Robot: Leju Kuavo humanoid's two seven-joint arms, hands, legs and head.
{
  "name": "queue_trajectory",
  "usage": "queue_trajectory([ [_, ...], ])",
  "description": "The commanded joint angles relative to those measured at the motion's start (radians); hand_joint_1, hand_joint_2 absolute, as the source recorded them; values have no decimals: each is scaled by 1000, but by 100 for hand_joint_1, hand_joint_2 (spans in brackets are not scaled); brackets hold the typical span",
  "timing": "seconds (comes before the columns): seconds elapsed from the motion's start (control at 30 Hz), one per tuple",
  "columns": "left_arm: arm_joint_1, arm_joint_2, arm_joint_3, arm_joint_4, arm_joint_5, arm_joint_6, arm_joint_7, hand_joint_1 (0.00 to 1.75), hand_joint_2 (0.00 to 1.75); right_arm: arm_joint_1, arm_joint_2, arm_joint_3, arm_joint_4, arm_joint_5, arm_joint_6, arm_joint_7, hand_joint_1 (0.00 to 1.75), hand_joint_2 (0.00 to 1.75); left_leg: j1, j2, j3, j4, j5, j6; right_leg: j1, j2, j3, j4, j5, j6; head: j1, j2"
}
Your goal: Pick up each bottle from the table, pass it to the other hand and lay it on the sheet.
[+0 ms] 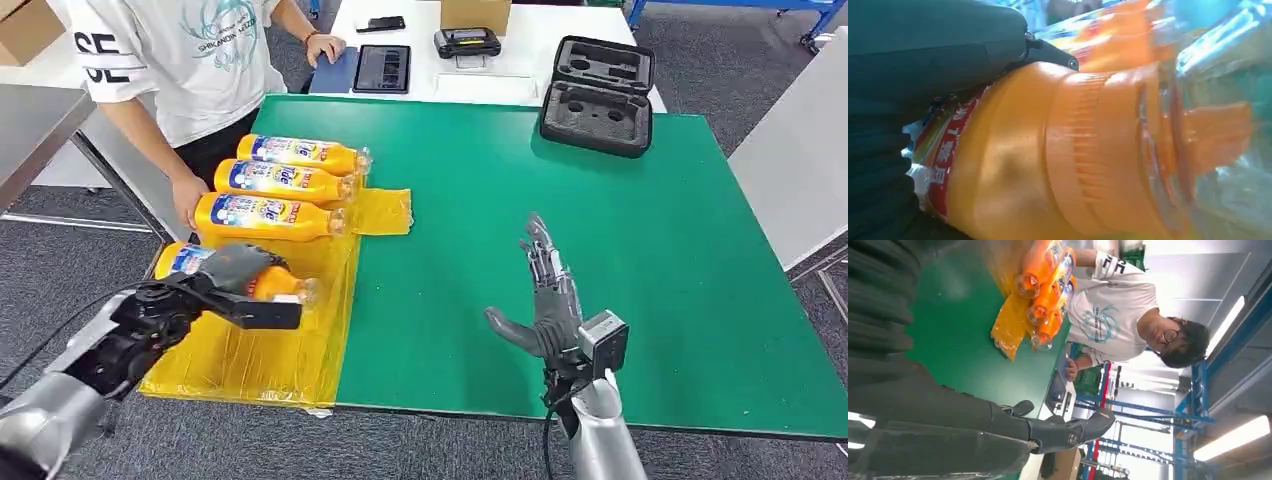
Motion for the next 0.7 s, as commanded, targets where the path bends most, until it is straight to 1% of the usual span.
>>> queue_trajectory([
  [0.03,-177,-213,-153,403,-40,42,37,175,175,-55,-6,23,128,5,-10,-3,0,175,0,-1,4,-1,-1,-1,1,-1,5,-1,-1,-1,-1,0],
  [0.07,-180,-220,-157,424,-47,44,43,175,175,-58,-6,25,136,6,-13,-3,0,175,1,0,6,-1,-2,-2,1,0,7,-2,-2,-2,0,0],
  [0.13,-190,-233,-158,456,-51,35,44,175,175,-65,-9,30,154,8,-12,-4,0,175,0,2,4,-1,-1,-1,1,0,4,-1,-1,-1,-1,0],
  [0.17,-190,-233,-158,456,-51,35,44,175,175,-65,-9,30,154,8,-12,-4,0,175,1,1,6,0,-2,-2,2,0,6,-1,-2,-2,-1,0],
  [0.27,-194,-237,-158,464,-52,36,43,175,175,-69,-11,31,159,4,-9,-4,0,175,1,3,2,0,-1,-1,1,1,1,0,-1,-1,-1,0],
  [0.3,-202,-239,-170,481,-66,18,42,175,175,-70,-11,33,161,2,-10,-4,0,175,1,3,4,0,-2,-1,2,1,4,0,-2,-2,-1,0],
  [0.37,-213,-231,-183,504,-78,-23,28,175,175,-73,-7,39,166,1,-8,-4,0,175,1,4,2,0,-1,-1,2,2,2,0,-1,-1,-1,0],
  [0.4,-217,-223,-185,511,-81,-34,27,175,175,-73,-5,41,167,2,-7,-4,0,175,2,4,8,1,-3,-2,3,2,7,0,-3,-3,-2,0],
  [0.43,-219,-213,-184,520,-83,-38,28,175,175,-75,-3,43,170,4,-9,-4,0,175,2,4,3,0,-1,-1,2,3,2,0,-1,-2,-1,0],
  [0.47,-222,-206,-179,528,-82,-45,28,175,175,-80,-3,45,177,6,-11,-4,0,175,2,6,6,0,-2,-2,3,4,5,0,-1,-2,-1,0],
  [0.53,-235,-188,-177,539,-83,-77,8,175,175,-95,-5,52,193,11,-14,-4,0,175,1,7,4,0,-1,-1,2,5,2,0,0,-2,-1,0],
  [0.67,-243,-187,-177,538,-83,-85,2,175,175,-100,-5,52,198,11,-15,-4,0,175,1,6,4,0,-1,-1,2,5,2,0,0,-2,-1,0],
  [0.7,-246,-192,-165,543,-75,-87,7,175,175,-102,-5,51,202,11,-20,-4,0,175,2,7,6,0,-2,-2,2,6,4,0,-1,-2,-1,0],
])
